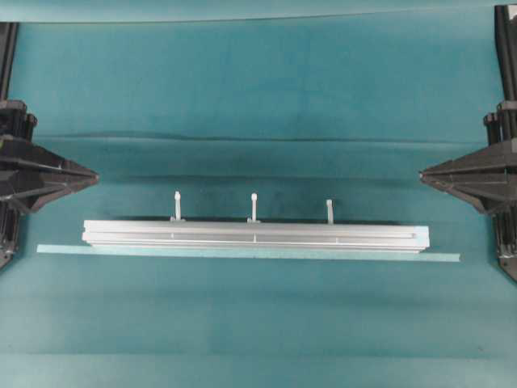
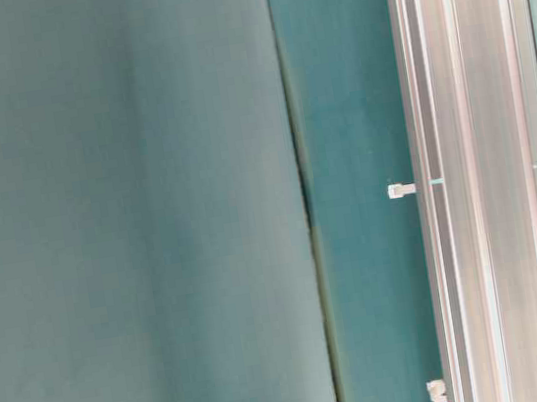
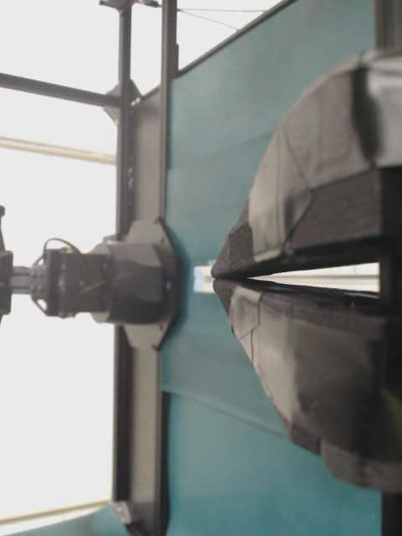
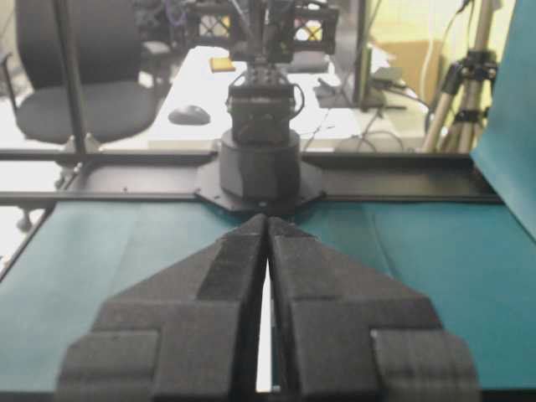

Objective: Lift the large metal rail with both hands.
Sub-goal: 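Move both open grippers down over the two ends of the silver rail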

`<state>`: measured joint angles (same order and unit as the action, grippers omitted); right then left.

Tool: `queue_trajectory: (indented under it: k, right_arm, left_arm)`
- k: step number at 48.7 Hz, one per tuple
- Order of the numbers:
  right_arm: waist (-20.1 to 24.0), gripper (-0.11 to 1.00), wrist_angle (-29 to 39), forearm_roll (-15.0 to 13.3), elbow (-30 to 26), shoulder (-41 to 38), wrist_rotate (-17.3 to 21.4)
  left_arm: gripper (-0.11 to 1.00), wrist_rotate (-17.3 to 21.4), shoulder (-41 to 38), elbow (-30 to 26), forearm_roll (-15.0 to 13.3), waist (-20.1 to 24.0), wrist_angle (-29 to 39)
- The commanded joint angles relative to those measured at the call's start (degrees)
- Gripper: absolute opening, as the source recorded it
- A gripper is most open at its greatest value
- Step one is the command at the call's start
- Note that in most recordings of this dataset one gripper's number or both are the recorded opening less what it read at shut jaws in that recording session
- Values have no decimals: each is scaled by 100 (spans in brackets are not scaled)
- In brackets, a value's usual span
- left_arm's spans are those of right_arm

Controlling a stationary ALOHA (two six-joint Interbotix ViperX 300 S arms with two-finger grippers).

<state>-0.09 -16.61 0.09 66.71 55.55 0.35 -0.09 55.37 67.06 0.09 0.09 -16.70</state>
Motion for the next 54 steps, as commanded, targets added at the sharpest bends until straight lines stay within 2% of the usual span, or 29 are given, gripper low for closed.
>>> queue_trajectory:
  k: [1,3,7,11,17,26,37,42,48,54]
  right_arm:
    - [-79,11,-18,44,-35,-114,62]
    - [-132,10,185,343,-88,-158,97]
    - [-211,0,747,835,-237,-246,316]
    - [-281,0,1310,1063,-387,-343,545]
    - [-413,0,1898,1063,-615,-624,765]
    - [-448,0,2865,1063,-1072,-1301,800]
    - [-431,0,5027,1063,-1969,-2206,861]
    - [-352,0,5783,905,-2285,-2575,809]
    - [-185,0,6354,598,-2558,-2936,694]
    - [-97,0,6952,439,-2892,-3322,527]
  left_arm:
    - [14,-290,-185,-202,18,18,114]
    - [14,-396,-202,-272,35,44,237]
    - [4,-589,-211,-378,70,53,589]
    - [-1,-668,-229,-510,70,26,976]
    - [-1,-668,-457,-826,79,9,1547]
    - [-1,-686,-1204,-1538,79,-18,3111]
    - [-1,-624,-2021,-2145,97,-79,4315]
    - [-1,-615,-2303,-2285,97,-97,4772]
    - [-1,-606,-2681,-2540,105,-211,5396]
    - [-1,-589,-3129,-2856,114,-299,6100]
